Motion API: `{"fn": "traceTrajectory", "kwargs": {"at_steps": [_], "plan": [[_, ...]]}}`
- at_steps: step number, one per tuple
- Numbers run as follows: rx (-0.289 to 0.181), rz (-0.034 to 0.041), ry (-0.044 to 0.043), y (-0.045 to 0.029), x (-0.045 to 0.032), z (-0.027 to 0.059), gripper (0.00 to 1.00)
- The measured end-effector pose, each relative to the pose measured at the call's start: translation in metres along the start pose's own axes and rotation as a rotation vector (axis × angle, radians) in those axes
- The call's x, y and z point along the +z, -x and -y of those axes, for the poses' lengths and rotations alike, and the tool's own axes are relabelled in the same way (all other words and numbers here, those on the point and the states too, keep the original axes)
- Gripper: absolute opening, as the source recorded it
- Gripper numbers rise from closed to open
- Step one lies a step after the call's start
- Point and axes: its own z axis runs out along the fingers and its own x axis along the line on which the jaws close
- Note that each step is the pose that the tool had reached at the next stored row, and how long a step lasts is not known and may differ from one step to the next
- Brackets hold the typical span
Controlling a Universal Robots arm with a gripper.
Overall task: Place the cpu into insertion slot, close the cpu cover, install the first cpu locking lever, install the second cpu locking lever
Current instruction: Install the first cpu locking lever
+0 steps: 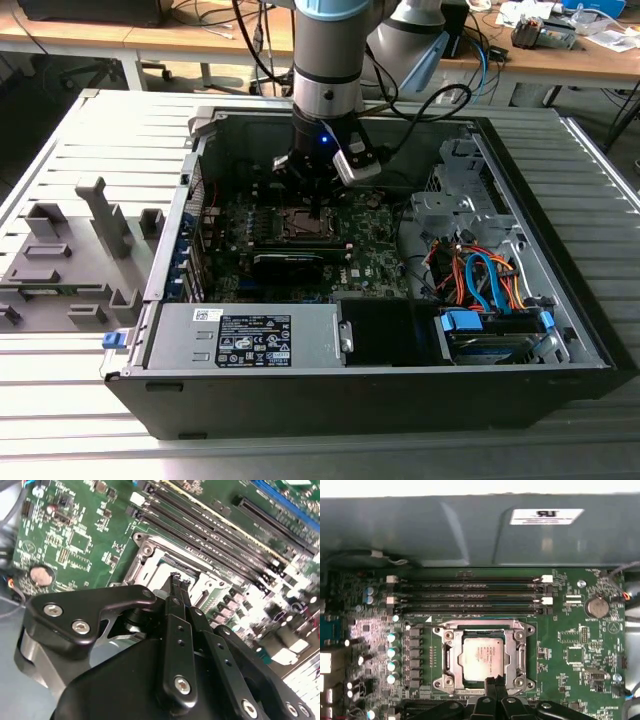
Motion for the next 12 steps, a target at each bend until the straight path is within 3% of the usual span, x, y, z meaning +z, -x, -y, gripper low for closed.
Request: {"fn": "traceTrajectory", "kwargs": {"at_steps": [7, 12], "plan": [[-0.004, 0.0001, 0.0001, -0.0004, 0.0000, -0.0001, 0.11], [-0.004, 0.0002, 0.0001, -0.0077, 0.0001, -0.0003, 0.11]]}}
